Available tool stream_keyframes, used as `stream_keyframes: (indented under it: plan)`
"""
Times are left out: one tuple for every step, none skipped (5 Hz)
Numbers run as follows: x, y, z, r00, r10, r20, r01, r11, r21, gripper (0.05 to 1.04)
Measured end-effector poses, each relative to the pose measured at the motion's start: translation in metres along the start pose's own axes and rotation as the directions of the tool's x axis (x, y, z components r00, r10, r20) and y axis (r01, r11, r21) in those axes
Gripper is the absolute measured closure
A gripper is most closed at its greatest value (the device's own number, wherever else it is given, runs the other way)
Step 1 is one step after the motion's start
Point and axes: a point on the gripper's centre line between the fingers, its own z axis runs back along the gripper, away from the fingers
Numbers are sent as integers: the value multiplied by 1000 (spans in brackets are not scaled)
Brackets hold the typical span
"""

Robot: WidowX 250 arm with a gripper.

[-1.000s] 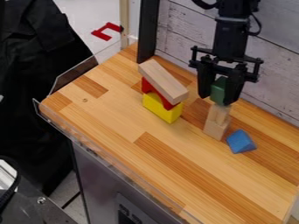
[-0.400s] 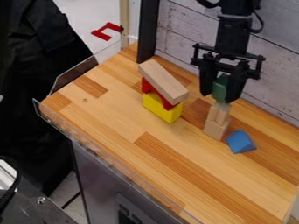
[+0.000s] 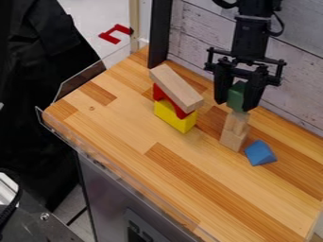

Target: Move the green cube into the top of middle tower.

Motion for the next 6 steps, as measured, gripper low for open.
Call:
stream_keyframes:
  plan:
    - [0,0,0,1000,-5,0,5,1000,2,515]
    - [0,-1,0,1000,-14,2,14,1000,5,515]
    - [1,-6,-1,1000,-27,6,27,1000,11,515]
    - [1,-7,-3,1000,-20,6,20,1000,15,460]
    - [-4,-5,-9,1000,1,-16,0,1000,14,166]
    - [-6,-5,-6,1000,18,-12,-18,1000,18,79]
